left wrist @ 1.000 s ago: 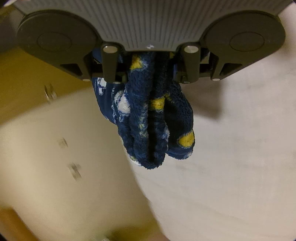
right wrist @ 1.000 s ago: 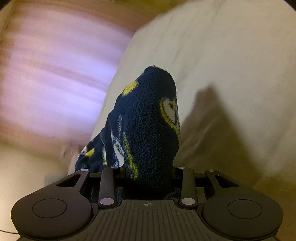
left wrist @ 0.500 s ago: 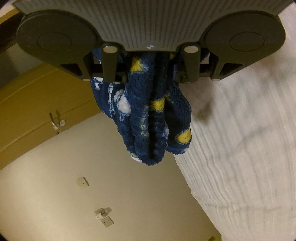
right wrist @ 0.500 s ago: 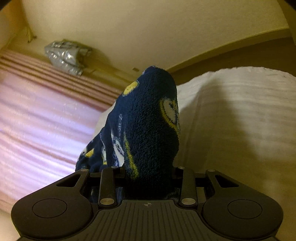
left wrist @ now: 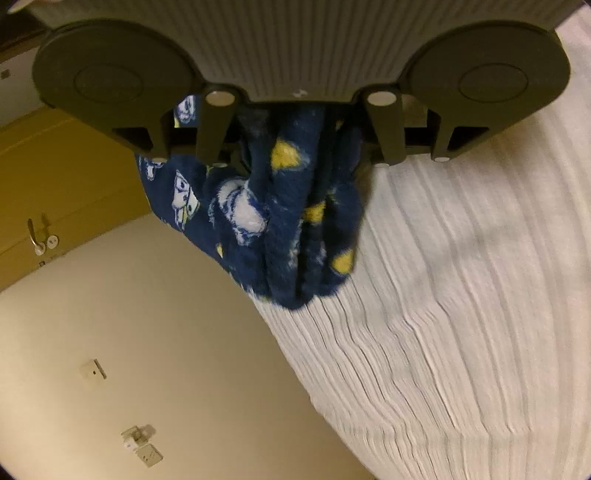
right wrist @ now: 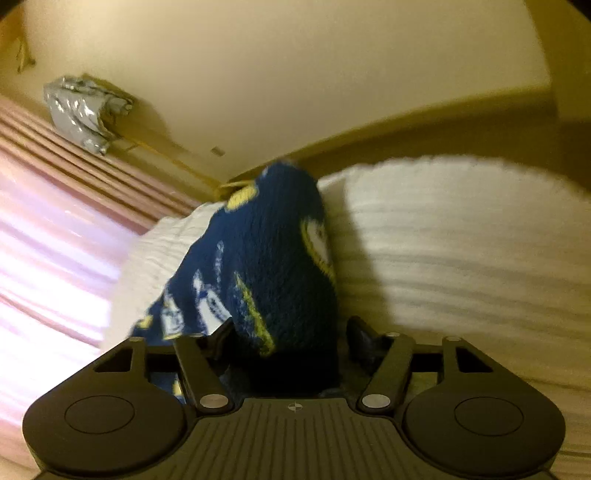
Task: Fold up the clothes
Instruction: 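Carry the held bundle with both grippers and lower it onto the bed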
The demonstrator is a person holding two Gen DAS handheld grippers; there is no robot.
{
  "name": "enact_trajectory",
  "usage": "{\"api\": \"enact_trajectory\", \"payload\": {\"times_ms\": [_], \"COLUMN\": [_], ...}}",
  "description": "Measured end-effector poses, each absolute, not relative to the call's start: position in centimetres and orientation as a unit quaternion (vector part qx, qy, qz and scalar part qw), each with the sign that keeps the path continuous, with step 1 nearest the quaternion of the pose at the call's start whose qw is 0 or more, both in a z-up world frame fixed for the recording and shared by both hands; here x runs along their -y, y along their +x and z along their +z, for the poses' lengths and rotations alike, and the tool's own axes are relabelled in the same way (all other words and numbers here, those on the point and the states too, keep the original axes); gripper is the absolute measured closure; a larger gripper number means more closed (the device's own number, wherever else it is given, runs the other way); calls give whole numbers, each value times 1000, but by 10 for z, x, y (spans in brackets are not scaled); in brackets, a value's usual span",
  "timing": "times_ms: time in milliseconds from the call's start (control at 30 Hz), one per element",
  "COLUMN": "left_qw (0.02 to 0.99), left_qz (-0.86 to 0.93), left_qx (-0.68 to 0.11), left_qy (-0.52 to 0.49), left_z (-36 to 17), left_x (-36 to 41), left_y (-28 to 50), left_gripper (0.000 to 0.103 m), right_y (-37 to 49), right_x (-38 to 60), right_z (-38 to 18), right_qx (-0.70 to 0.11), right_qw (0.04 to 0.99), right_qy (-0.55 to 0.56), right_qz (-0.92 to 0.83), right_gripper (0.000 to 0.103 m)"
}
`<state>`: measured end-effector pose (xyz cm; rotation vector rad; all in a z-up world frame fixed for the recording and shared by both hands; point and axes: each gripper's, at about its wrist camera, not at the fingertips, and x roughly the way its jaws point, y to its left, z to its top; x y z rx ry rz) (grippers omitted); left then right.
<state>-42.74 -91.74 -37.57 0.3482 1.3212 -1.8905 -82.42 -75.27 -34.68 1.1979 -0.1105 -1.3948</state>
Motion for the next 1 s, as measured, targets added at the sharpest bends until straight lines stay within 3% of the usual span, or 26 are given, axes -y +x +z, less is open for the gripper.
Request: {"api": "enact_trajectory", "payload": {"times_ms": [100,300,333,367,433,500,700,1000], "left_qw": [428,472,466,456,436,438,445,469], "left_qz": [-752,-800,-809,-818,-831,-823,-806,-803], "left_qx": [-480,-327,-313,-305,-286,-293,-308,-310], "left_qy": [146,176,174,175,192,213,241,195], "left_z": [-352,-291,-287,-286,-293,-315,-378,-344], "left_x": [903,846,837,831,825,825,812,782], "left_y": [-417,-432,-435,-440,-454,-460,-460,-440], "left_gripper": [59,79,81,81,83,88,92,93], "right_y": [-823,-782,-772,-762,-741,-721,-710,-716], "right_x": [745,716,710,704,691,679,701,686], "right_z": [-342,-327,-323,-320,-314,-308,-370,-341], "right_qx": [33,-29,-43,-56,-82,-107,-182,-169], "right_qw": [592,596,599,601,605,608,602,608], "right_qy": [494,420,405,390,360,329,316,320], "right_qz": [-636,-683,-689,-695,-705,-714,-710,-707], "right_gripper": [40,41,44,55,60,60,60,60]}}
